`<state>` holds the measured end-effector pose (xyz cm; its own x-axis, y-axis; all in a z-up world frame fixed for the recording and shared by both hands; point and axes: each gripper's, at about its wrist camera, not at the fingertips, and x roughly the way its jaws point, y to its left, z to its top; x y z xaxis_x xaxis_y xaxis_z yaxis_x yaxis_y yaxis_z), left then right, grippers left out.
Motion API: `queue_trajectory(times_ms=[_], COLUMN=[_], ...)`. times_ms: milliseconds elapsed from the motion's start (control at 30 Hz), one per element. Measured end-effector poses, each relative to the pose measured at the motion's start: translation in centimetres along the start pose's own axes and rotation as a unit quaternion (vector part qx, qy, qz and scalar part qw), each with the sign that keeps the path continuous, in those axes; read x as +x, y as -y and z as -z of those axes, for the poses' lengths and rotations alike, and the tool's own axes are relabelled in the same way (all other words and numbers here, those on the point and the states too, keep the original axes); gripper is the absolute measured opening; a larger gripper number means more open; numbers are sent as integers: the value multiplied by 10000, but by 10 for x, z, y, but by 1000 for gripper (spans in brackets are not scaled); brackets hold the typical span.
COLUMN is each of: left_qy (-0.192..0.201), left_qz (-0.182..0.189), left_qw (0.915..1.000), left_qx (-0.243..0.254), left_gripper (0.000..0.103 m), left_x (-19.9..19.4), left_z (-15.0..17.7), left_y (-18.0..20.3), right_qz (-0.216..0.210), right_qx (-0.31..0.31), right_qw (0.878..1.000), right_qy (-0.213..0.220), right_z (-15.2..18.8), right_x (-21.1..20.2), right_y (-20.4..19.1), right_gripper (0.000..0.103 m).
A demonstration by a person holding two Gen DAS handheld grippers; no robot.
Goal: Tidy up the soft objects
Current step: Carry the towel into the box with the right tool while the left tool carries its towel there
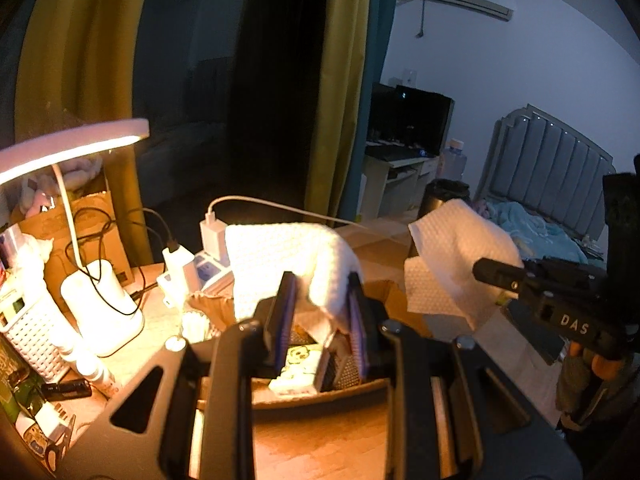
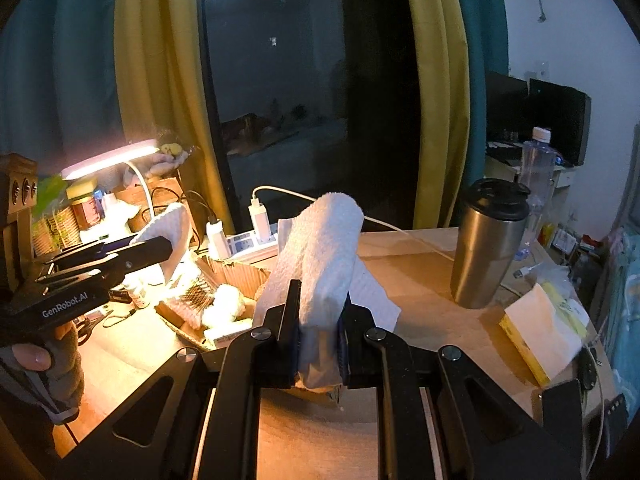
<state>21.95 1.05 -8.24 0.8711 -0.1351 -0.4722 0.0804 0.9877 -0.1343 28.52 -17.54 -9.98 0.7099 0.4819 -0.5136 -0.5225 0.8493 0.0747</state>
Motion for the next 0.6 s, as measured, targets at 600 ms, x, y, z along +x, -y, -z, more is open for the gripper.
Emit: queue_trajectory(times_ms=[600], left_qy=[-659], left_qz=[-32], left_qw=[9975], left_qx=[-249], left_gripper=[25], left_x=[73], left_z=[19], left_y=[-25], right_qz=[-380], right_qx=[69], right_qw=[9974], right_qy=[-615], right_z=[10], right_x=[76], right_y=[-5], right_gripper=[16])
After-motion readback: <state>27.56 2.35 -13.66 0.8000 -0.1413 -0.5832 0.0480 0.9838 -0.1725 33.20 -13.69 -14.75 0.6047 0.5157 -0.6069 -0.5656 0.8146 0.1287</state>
